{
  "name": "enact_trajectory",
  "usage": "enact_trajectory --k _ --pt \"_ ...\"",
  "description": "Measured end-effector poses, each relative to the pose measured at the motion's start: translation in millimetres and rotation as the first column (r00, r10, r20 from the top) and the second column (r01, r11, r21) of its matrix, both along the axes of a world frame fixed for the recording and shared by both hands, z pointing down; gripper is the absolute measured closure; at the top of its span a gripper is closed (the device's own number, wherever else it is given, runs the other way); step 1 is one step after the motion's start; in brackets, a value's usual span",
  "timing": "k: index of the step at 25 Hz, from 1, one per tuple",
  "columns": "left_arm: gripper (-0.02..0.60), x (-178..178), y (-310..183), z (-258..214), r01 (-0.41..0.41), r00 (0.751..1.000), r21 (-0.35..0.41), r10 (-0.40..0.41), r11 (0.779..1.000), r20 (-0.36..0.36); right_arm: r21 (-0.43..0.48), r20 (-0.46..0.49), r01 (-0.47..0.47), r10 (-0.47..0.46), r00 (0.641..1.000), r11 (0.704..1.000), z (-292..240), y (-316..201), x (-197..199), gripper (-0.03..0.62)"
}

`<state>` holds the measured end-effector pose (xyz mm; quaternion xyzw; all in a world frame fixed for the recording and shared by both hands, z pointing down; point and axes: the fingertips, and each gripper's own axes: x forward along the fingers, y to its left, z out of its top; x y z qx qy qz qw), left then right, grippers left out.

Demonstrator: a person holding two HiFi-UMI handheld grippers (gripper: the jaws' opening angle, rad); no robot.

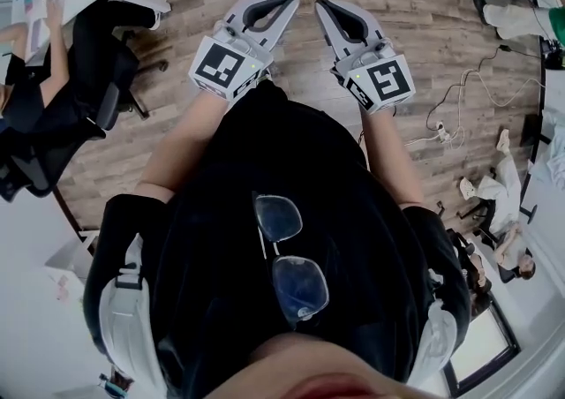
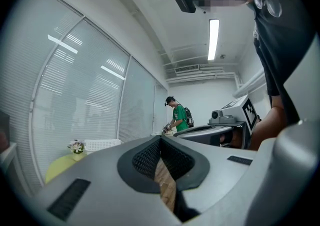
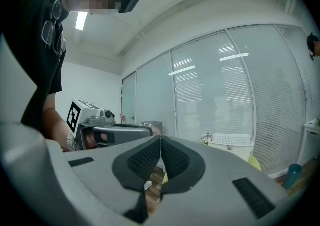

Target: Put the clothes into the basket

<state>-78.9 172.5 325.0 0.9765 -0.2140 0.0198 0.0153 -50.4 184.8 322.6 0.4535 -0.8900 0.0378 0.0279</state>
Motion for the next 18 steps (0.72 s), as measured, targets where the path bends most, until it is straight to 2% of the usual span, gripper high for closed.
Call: enact_trajectory --k 8,18 --pt "0.571 -11.5 -34.2 6.9 -0.056 0.998 -0.032 0.055 0.998 -0.031 -0.023 0.015 -0.067 0.067 0.998 0.997 12.6 -35.4 -4.2 0.568" --pt "0.571 13.8 -82.4 20.0 -0.042 0.999 -0.027 0.042 0.999 -0.004 -0.018 0.032 -0.094 0.095 0.995 0.995 14.6 -77.2 26.8 0.567"
